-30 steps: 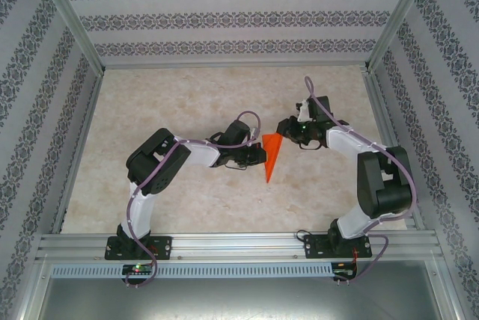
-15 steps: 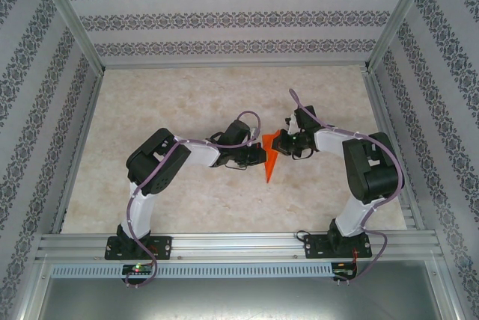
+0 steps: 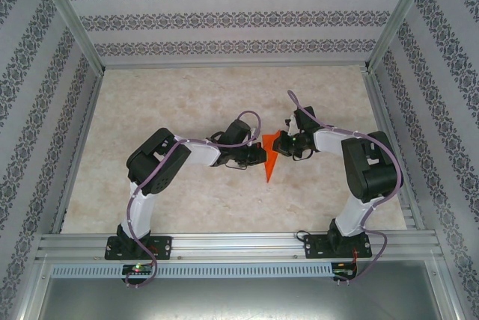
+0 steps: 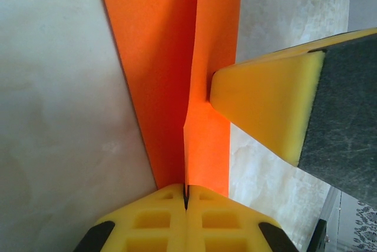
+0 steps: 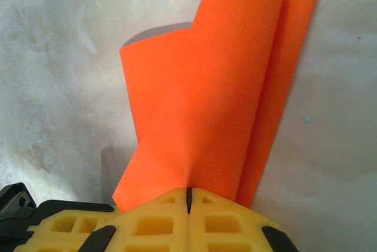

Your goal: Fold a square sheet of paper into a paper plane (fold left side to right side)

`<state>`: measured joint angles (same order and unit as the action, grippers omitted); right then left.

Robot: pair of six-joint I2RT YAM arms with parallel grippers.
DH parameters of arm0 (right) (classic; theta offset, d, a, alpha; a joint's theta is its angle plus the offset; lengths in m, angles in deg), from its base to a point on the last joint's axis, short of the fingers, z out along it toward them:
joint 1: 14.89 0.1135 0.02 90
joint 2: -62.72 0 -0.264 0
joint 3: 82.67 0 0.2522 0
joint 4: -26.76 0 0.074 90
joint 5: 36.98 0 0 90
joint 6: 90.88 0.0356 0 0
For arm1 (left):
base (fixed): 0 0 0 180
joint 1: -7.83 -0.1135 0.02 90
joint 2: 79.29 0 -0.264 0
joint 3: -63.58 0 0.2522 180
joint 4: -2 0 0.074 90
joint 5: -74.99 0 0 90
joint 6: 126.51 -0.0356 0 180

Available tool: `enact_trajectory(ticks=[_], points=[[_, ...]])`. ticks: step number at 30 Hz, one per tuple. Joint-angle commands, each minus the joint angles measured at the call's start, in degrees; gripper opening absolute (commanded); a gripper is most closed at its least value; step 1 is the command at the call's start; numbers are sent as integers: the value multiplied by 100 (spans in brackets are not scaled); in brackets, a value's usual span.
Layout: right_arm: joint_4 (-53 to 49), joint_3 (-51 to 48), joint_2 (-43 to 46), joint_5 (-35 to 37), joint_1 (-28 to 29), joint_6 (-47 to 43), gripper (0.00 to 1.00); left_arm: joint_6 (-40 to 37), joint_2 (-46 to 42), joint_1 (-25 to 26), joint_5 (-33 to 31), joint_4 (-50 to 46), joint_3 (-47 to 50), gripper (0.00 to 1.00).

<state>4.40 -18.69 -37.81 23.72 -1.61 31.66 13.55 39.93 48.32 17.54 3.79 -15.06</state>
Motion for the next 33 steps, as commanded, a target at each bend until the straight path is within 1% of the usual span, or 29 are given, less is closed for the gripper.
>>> enact_trajectory(ticks=[1,6,12,18,20,22,26,30,33], points=[[-186,-28,-140,189,-26,-170,0,-137,317,38,-101,-307,-51,2],[-245,-99,-239,226,-31,-180,0,-106,311,47,-37,-220,-44,2],[-382,-240,-256,338,-54,-245,0,-71,115,60,-25,-121,28,7],[-387,-297,-307,351,-62,-274,0,-286,-509,40,-253,-502,130,29],[-389,-276,-318,333,-67,-278,0,-388,-774,35,-352,-665,196,33],[-384,-267,-318,323,-64,-281,0,-451,-957,43,-334,-762,245,33],[-366,-253,-300,293,-62,-276,0,-378,-1125,145,9,-618,264,27],[-339,-262,-326,267,-64,-284,0,-181,-941,337,374,-389,65,23],[-336,-256,-325,255,-62,-278,0,-119,-753,429,431,-355,-69,23]])
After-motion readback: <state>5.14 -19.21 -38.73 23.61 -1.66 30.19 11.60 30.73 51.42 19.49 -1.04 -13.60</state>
